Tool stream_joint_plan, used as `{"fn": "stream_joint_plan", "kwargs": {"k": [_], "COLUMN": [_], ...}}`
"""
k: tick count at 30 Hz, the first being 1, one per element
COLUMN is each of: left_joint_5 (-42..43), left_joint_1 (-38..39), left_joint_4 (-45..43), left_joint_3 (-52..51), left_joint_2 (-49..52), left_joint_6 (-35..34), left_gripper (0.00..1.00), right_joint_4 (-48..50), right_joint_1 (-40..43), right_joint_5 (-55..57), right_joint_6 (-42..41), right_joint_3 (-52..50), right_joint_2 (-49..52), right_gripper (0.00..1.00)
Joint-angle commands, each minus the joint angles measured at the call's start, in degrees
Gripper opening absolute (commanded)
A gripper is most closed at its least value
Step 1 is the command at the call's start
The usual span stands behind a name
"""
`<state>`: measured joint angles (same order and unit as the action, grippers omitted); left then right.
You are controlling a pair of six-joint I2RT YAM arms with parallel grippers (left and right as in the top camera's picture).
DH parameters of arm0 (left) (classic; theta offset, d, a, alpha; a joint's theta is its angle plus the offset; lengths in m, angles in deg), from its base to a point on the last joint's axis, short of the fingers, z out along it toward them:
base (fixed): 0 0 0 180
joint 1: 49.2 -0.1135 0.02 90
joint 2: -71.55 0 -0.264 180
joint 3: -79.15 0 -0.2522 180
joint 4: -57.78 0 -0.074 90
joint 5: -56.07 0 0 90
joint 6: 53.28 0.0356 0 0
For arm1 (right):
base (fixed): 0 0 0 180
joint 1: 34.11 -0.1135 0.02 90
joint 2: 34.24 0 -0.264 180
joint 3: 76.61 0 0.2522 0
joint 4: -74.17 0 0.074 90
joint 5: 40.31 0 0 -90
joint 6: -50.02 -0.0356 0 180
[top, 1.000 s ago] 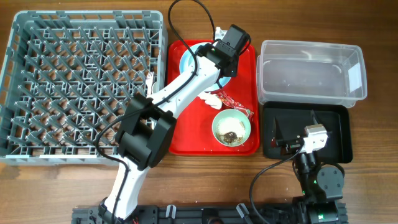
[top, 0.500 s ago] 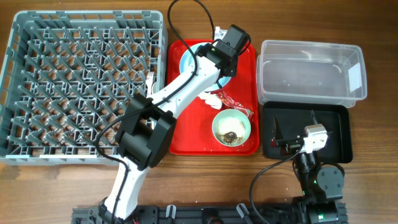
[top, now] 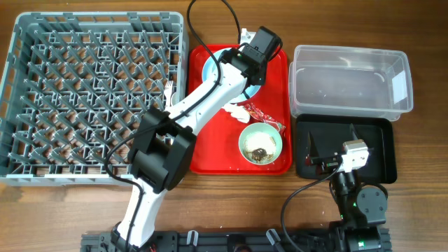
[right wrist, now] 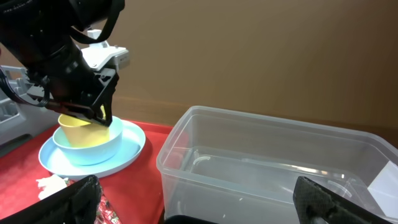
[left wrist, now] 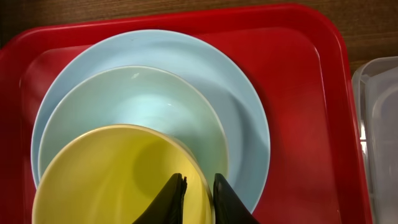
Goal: Sort waste into correct bins and load items into the dishwasher rack
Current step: 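Lower the left gripper onto the yellow cup rim and close, then lift the yellow cup and carry it over the rack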
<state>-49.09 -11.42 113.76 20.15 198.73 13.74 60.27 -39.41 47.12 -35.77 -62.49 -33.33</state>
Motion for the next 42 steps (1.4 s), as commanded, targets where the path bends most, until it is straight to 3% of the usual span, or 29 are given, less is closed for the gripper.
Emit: {"fn": "stream_joint_plan", "kwargs": {"k": [1, 15, 19, 21, 26, 34, 37, 42], "left_joint_5": [-0.98, -0.74, -0.74, -0.76, -0.79, -0.37, 6.10, 24.61], "left_joint_1": [-0.28, -0.28, -0.28, -0.28, -0.28, -1.77, -3.98, -12.09], "left_joint_4": [0.07, 1.42, 2.16, 2.80, 3.45, 7.89, 9.60, 13.53], "left_joint_3": [-0.42, -0.42, -0.42, -0.42, -0.42, -0.39, -0.39, -0.42], "left_joint_2": [-2.49, -2.47, -2.47, -2.47, -2.49, -12.35, -19.47, -29.99], "left_joint_6": [0.28, 0.26, 0.26, 0.28, 0.26, 0.28, 0.31, 0.44], "left_gripper": [0.16, 0.15, 0.11, 0.04, 0.04, 0.04, 0.04, 0.04], "right_joint_4": [0.22, 0.22, 0.22, 0.22, 0.22, 0.22, 0.22, 0.22], "right_joint_1": [0.28, 0.28, 0.28, 0.28, 0.28, 0.28, 0.28, 0.28], "right_joint_5": [-0.52, -0.52, -0.50, -0.52, -0.52, -0.52, -0.52, -0.52], "right_joint_6": [0.31, 0.28, 0.28, 0.28, 0.31, 0.31, 0.31, 0.31], "right_joint_3": [-0.07, -0.07, -0.07, -0.07, -0.07, -0.07, -0.07, -0.07], "right_joint_2": [-0.11, -0.11, -0.11, -0.11, -0.11, -0.11, -0.11, -0.11], "right_gripper": [1.00, 1.00, 1.00, 1.00, 1.00, 1.00, 1.00, 1.00]}}
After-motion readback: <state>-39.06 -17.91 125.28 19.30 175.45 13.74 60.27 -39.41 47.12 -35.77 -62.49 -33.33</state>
